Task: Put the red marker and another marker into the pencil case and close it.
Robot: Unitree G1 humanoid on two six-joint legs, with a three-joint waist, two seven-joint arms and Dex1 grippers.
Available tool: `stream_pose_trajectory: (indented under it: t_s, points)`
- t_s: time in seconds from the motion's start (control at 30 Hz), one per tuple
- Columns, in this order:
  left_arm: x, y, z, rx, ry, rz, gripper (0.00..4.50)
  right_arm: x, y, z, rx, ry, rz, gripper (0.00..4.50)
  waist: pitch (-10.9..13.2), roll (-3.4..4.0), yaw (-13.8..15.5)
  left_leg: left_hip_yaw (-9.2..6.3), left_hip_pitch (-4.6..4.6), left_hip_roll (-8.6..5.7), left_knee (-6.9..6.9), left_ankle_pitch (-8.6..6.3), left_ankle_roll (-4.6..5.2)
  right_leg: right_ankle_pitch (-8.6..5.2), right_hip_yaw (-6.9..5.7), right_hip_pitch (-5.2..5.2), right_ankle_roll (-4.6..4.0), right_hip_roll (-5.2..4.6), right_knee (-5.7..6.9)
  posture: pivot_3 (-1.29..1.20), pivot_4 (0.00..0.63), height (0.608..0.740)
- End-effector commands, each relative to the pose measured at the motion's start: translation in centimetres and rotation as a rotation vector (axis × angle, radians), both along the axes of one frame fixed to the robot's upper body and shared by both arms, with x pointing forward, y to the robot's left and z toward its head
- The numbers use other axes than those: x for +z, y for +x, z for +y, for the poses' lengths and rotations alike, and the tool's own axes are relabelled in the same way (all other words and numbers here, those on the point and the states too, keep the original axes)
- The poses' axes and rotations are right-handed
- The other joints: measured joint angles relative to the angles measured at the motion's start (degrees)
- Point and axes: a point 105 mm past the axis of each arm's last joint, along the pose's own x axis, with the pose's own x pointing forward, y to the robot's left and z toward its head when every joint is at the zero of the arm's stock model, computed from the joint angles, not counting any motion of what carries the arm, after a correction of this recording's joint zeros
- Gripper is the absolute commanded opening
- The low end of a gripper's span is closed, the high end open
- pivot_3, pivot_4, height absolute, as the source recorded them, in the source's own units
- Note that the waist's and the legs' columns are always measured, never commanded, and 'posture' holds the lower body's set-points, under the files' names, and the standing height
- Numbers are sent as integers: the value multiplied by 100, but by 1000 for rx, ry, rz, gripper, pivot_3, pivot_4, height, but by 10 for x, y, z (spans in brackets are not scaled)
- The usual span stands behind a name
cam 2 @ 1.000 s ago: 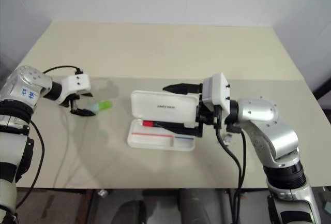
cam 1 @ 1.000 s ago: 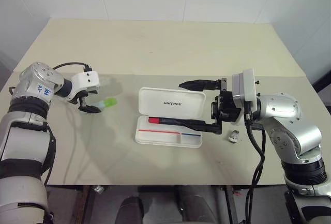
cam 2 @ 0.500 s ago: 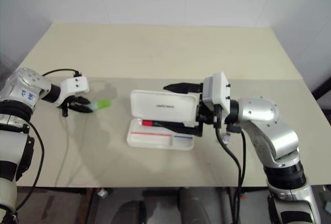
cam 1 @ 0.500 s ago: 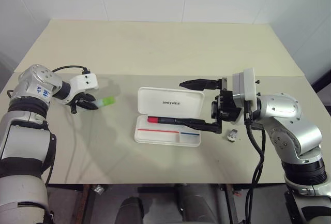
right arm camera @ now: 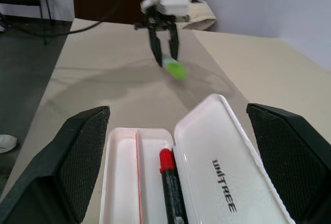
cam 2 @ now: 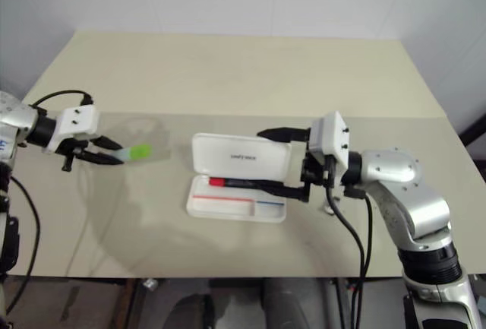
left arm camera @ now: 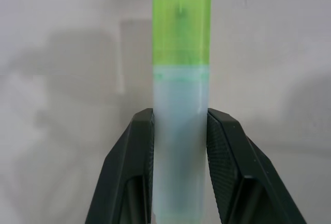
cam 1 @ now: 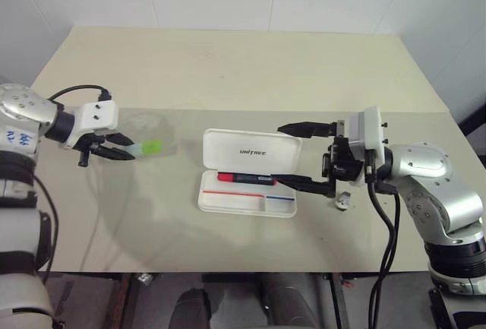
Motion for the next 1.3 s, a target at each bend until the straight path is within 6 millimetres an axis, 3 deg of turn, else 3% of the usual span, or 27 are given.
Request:
stream_pose_trajectory:
  t_s: [0.03, 0.2, 0.33, 0.57, 0.8, 1.3]
  points:
    - [16, -26, -21, -136, -36, 55, 1082, 8, -5, -9, -22, 6, -45, 4500, 0, 0, -1, 0, 0, 0, 1, 0, 0, 0, 0, 0, 0, -2, 1, 0, 150, 740]
    - [12, -44, -61, -235, -90, 105, 1082, 7, -6, -11, -40, 2, -43, 4500, 0, 0, 34, -1, 0, -4, 13, 0, 0, 1, 0, 3, 2, -4, 6, 0, 150, 740]
    - [8, -56, -110, -343, -169, 153, 1082, 3, -9, -13, -56, -8, -36, 4500, 0, 0, 32, -1, 1, -5, 17, 0, 0, 2, 2, 4, 3, -2, 8, 0, 150, 740]
    - [-8, -63, -153, -403, -238, 204, 1082, 1, -13, -14, -89, 6, -27, 4500, 0, 0, -11, -6, 5, -6, 15, 0, 0, 2, 8, 5, 3, 8, 11, 0, 150, 740]
    - [-20, -58, -173, -378, -250, 221, 1082, -1, -18, -14, -119, 19, -15, 4500, 0, 0, 5, -11, 4, -8, 20, 1, 0, 2, 11, 5, 3, 9, 13, 0, 150, 740]
    - [-47, -54, -181, -353, -201, 244, 1082, -1, -21, -15, -152, 28, -17, 4500, 0, 0, 8, -12, 4, -10, 18, 1, 0, 2, 13, 5, 3, 8, 10, 0, 150, 740]
